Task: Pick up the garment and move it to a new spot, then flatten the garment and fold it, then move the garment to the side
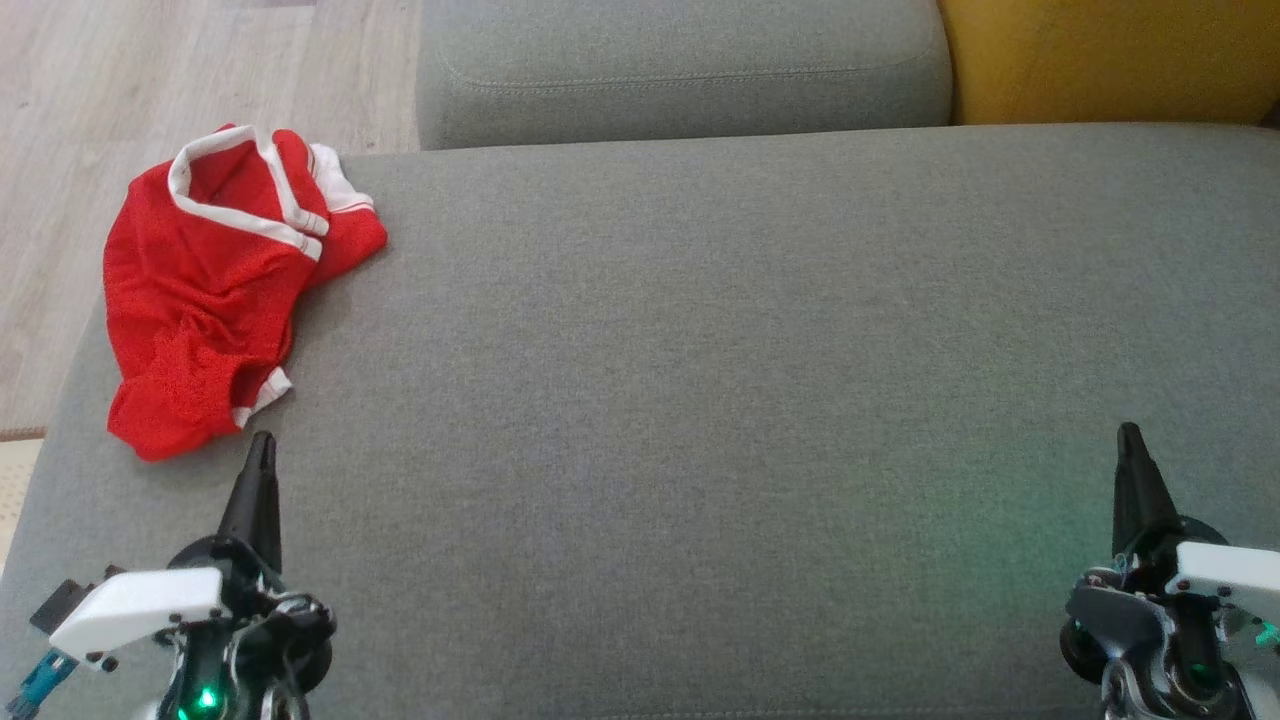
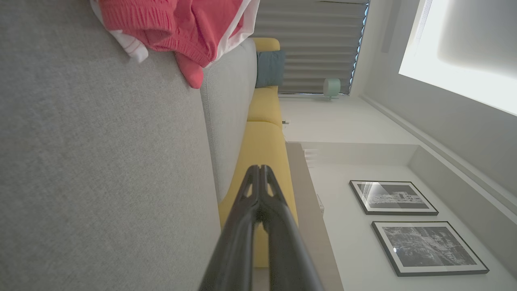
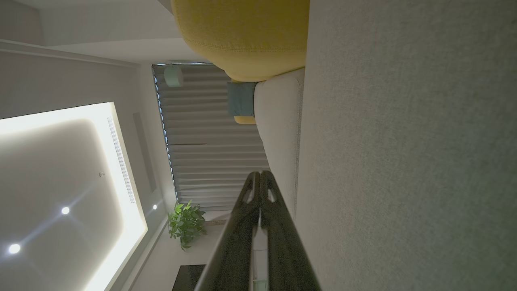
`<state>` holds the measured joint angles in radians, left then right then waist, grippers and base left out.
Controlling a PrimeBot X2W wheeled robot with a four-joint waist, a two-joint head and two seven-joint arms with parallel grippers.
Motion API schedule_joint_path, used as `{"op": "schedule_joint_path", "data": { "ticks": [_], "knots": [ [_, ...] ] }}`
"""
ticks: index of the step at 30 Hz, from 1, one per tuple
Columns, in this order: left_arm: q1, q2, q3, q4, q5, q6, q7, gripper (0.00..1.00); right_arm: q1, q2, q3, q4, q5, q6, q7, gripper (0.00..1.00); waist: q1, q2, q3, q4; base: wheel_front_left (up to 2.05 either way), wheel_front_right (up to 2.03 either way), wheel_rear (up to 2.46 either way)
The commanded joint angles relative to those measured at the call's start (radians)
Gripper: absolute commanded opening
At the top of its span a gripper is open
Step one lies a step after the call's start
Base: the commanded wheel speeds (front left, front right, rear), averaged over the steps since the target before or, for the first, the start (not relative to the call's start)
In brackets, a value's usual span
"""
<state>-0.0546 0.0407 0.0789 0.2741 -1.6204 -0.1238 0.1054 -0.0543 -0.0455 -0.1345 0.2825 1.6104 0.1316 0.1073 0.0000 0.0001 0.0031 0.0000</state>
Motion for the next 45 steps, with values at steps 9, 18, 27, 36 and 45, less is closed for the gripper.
{"op": "schedule_joint_path", "data": {
  "ticks": [9,18,27,36,45],
  "knots": [
    [-0.053,0.009,0.034,-0.029,0.011,-0.007,0.008,0.00,-0.054,-0.005,0.021,-0.038,-0.001,-0.001,0.006,0.00,0.0000,-0.0001,0.000,0.000,0.00,0.00,0.00],
    [-0.053,0.009,0.034,-0.029,0.011,-0.007,0.008,0.00,-0.054,-0.005,0.021,-0.038,-0.001,-0.001,0.006,0.00,0.0000,-0.0001,0.000,0.000,0.00,0.00,0.00],
    [-0.053,0.009,0.034,-0.029,0.011,-0.007,0.008,0.00,-0.054,-0.005,0.021,-0.038,-0.001,-0.001,0.006,0.00,0.0000,-0.0001,0.000,0.000,0.00,0.00,0.00],
    [-0.053,0.009,0.034,-0.029,0.011,-0.007,0.008,0.00,-0.054,-0.005,0.021,-0.038,-0.001,-0.001,0.006,0.00,0.0000,-0.0001,0.000,0.000,0.00,0.00,0.00],
    [-0.053,0.009,0.034,-0.029,0.011,-0.007,0.008,0.00,-0.054,-0.005,0.021,-0.038,-0.001,-0.001,0.006,0.00,0.0000,-0.0001,0.000,0.000,0.00,0.00,0.00]
  ]
}}
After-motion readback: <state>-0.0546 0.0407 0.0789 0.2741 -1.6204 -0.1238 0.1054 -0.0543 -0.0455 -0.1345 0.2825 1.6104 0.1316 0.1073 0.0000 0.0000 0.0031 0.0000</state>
